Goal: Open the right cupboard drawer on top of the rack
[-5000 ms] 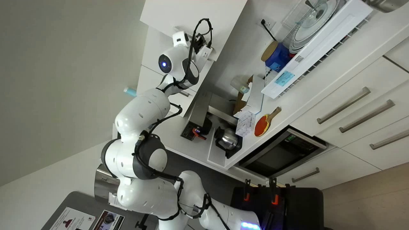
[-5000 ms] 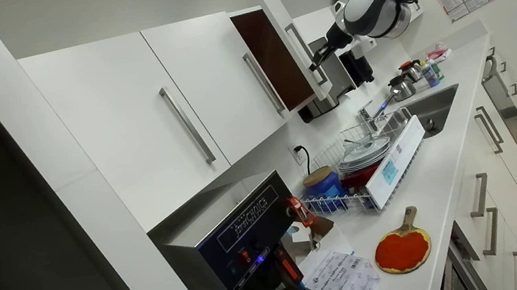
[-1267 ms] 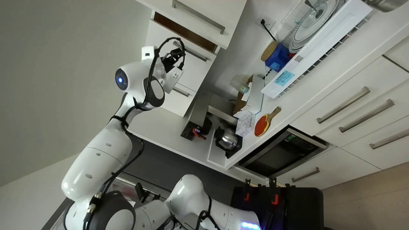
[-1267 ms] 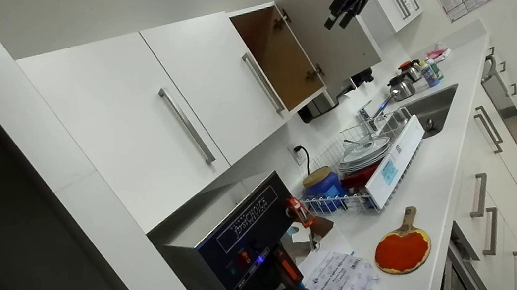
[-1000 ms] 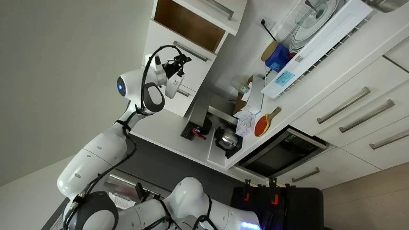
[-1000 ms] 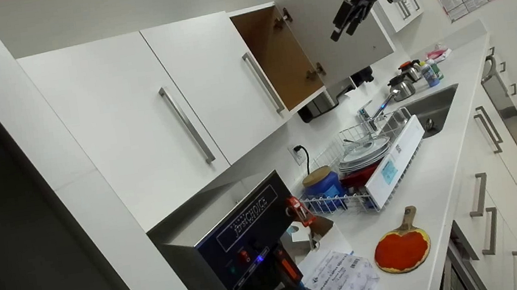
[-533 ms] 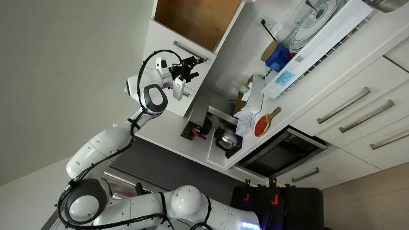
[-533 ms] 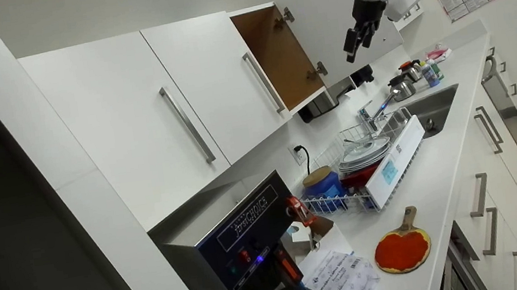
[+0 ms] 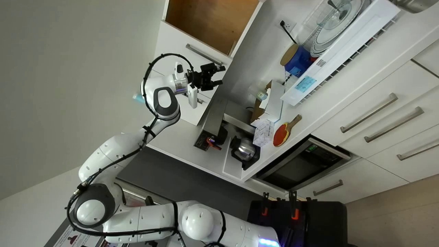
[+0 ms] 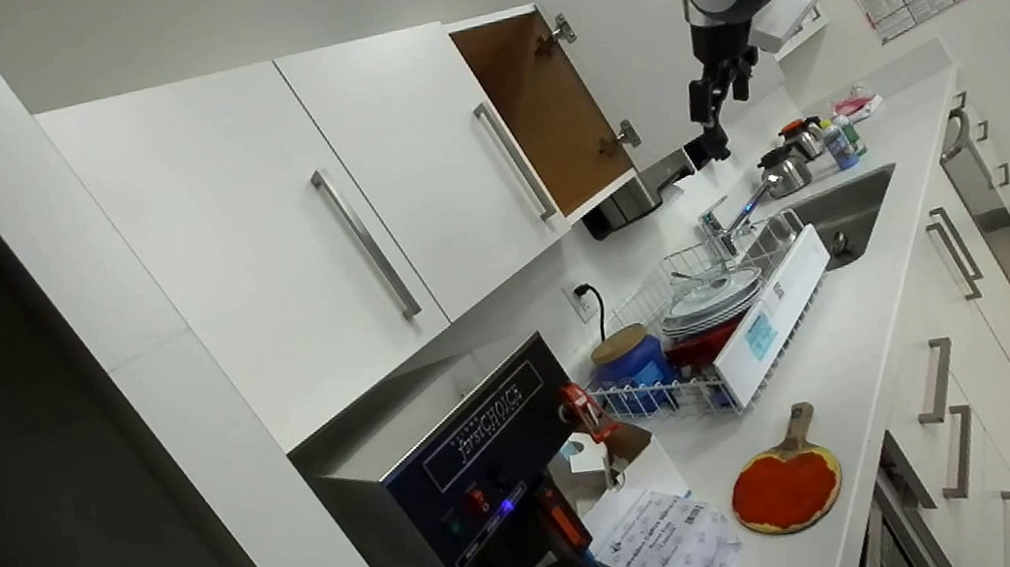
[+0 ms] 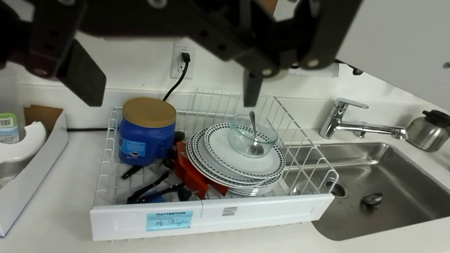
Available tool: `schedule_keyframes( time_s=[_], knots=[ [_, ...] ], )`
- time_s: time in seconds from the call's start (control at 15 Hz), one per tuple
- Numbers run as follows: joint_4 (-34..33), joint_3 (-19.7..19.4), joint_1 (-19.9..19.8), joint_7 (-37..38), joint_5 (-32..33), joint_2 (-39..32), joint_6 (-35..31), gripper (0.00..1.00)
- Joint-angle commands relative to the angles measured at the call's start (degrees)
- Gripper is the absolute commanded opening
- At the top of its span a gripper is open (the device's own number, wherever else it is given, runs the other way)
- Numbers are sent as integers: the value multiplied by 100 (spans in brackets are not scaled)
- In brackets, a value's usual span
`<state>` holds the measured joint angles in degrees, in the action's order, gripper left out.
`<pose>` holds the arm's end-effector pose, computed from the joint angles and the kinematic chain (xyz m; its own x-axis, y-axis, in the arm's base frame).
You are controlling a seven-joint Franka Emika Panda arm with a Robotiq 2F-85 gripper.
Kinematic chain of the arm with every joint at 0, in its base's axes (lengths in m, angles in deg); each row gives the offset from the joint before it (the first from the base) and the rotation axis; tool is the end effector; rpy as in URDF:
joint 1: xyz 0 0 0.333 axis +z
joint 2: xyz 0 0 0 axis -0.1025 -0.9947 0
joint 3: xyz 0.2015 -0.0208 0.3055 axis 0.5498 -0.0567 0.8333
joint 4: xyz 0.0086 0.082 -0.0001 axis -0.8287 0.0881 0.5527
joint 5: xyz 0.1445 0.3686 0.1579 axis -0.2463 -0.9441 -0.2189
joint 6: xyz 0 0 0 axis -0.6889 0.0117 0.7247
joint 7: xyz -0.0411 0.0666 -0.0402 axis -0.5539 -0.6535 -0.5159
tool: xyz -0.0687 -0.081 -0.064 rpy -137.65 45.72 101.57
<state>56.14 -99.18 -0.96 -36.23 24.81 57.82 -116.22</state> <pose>0.4745 -0.1493 0.6186 0.7994 0.1133 0.5900 -0.0457 -0.9677 0.2478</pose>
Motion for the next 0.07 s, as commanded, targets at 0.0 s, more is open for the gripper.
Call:
schedule_keyframes(
  time_s=[0.0],
  knots=[
    [-270,102,-50,41,14,-52,486,100]
  ],
)
